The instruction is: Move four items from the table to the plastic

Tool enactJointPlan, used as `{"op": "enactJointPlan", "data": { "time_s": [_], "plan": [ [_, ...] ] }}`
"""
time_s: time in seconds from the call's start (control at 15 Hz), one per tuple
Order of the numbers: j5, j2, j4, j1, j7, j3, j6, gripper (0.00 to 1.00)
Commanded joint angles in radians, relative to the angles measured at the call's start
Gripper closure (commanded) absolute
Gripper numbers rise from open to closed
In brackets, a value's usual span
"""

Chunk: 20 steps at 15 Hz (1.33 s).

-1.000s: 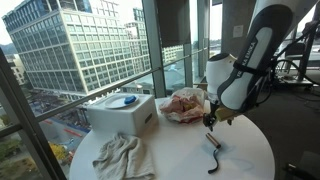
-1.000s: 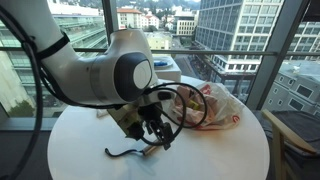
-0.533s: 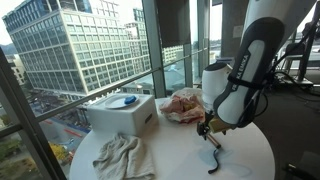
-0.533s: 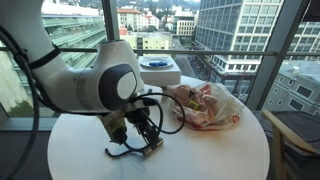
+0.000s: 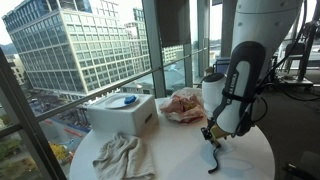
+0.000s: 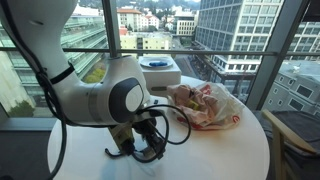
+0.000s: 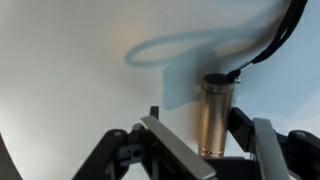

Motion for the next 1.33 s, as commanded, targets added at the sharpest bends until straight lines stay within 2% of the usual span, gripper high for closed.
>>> {"op": "enactJointPlan", "data": {
  "time_s": [0.0, 0.2, 0.33, 0.4, 0.47, 0.6, 0.8, 0.93, 1.07, 1.2, 1.27],
  "plan": [
    [0.043, 0.026, 0.021, -0.020, -0.013, 0.013, 0.020, 0.58],
    [0.064, 0.008, 0.016, -0.035, -0.017, 0.022, 0.010, 0.80],
    [0.061, -0.007, 0.022, -0.020, -0.016, 0.000, 0.004, 0.95],
    [0.061, -0.017, 0.027, -0.019, -0.016, -0.006, -0.004, 0.91],
    [0.055, -0.034, 0.036, 0.000, -0.008, -0.031, -0.020, 0.91],
    [0.022, -0.062, 0.053, 0.070, 0.007, -0.110, -0.040, 0.91],
    [-0.083, -0.089, 0.117, 0.287, 0.051, -0.338, -0.065, 0.91],
    [-0.121, -0.080, 0.199, 0.369, 0.060, -0.419, -0.094, 0.91],
    [-0.115, -0.061, 0.283, 0.394, 0.060, -0.433, -0.120, 0.91],
    [-0.082, -0.021, 0.369, 0.357, 0.041, -0.392, -0.129, 0.91],
    [-0.076, 0.014, 0.418, 0.313, 0.036, -0.357, -0.122, 0.91]
  ]
}}
